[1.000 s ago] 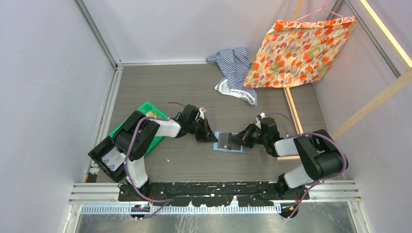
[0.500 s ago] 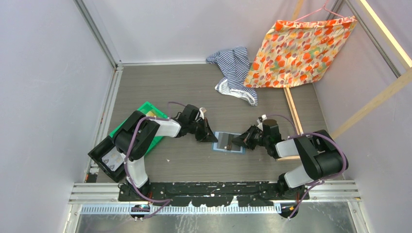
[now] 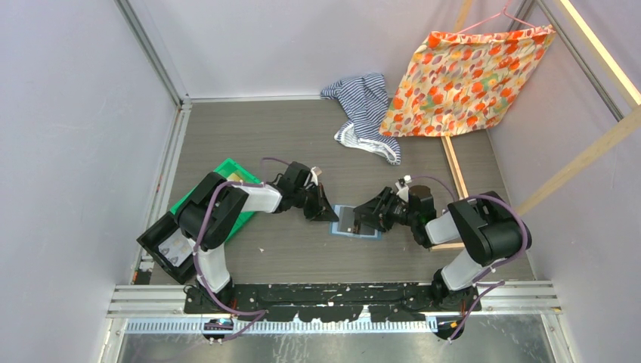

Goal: Take the credit cards out of the card holder
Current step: Remove the credit card from the card holder.

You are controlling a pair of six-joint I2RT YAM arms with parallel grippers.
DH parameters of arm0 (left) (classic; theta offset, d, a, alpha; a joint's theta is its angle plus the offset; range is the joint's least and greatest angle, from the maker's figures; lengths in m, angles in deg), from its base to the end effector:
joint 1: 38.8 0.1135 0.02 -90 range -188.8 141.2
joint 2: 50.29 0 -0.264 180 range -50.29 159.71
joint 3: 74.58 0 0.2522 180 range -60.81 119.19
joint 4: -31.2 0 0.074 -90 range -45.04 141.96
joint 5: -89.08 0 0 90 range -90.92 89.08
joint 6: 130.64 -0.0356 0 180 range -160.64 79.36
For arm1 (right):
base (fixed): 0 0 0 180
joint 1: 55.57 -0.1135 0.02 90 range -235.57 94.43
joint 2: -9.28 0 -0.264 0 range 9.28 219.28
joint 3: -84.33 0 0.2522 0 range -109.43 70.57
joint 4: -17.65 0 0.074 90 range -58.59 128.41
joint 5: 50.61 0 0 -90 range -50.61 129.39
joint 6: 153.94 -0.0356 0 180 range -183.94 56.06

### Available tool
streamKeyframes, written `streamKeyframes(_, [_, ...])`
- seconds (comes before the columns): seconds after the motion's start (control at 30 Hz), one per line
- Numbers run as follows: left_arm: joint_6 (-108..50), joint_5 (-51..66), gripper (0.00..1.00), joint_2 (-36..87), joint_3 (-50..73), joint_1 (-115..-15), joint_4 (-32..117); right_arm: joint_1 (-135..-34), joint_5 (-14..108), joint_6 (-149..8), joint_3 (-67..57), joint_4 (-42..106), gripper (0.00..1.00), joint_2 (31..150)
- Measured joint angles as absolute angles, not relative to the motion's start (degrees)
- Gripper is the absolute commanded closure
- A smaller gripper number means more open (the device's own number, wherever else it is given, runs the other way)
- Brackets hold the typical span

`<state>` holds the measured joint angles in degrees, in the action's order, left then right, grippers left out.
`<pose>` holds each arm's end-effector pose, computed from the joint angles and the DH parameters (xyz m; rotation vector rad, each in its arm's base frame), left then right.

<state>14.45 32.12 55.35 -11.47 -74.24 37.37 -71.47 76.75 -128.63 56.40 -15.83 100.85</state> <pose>0.2703 -0.2162 0.1192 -0.1654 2.7459 -1.3026 0.2130 0.0831 0.1000 0.5469 2.2984 1.4611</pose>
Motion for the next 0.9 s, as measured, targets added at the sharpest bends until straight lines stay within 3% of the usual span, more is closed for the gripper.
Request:
streamKeyframes(0.23, [14.4,32.1,0.99,55.4,-11.4,-74.2,37.5,-71.5,76.4,-129.3,57.0,-17.8,0.38,101.3])
streamKeyframes(0.57, [14.4,32.1,1.00,55.4,-11.3,-74.2,37.7,-71.5,70.0,-122.1,55.8,1.5,0.33,87.6])
streamKeyframes(0.9, [14.3,32.1,0.99,55.4,-11.2,-74.2,38.0,-71.6,71.1,-119.7,54.8,4.0,0.32,87.3])
